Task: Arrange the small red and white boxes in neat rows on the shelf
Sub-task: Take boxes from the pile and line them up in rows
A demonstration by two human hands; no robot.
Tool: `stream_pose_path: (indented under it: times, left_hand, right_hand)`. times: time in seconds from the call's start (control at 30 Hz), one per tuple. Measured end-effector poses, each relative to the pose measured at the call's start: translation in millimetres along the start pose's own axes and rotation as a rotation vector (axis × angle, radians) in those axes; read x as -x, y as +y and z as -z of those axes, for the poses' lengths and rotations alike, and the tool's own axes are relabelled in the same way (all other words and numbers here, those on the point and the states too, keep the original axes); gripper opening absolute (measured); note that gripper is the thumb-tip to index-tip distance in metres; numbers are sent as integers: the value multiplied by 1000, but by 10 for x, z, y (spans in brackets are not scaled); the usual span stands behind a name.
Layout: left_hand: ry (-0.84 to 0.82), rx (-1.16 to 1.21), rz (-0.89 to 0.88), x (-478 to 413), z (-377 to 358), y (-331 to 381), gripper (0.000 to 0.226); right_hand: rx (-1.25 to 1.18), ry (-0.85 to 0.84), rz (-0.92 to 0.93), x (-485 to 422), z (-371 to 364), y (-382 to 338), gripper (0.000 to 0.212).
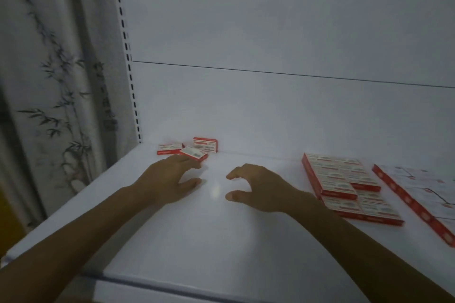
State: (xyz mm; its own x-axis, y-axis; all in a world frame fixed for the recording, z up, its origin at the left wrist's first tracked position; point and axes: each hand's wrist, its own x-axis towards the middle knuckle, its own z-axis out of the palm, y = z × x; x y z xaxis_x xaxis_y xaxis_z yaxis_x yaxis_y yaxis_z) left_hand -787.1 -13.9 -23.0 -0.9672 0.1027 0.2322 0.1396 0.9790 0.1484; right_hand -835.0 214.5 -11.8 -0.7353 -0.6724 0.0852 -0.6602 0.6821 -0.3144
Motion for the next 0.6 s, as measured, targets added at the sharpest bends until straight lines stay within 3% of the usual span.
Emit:
stream_pose_path:
  times: [0.17,0.27,0.4,0.6]
  left_hand:
    - [53,139,96,159,-64,-522,59]
    - [92,155,71,173,-143,-569,40]
    - [126,216,32,132,-159,-630,36]
    - [151,246,-10,146,-168,-672,36]
  right_hand:
    - [42,-20,6,-402,-237,-493,49]
    - [141,30,-23,-700,-335,-650,54]
    - [151,169,-114,-1123,-371,-665,64]
    - [206,54,-162,-1041,-540,-678,56]
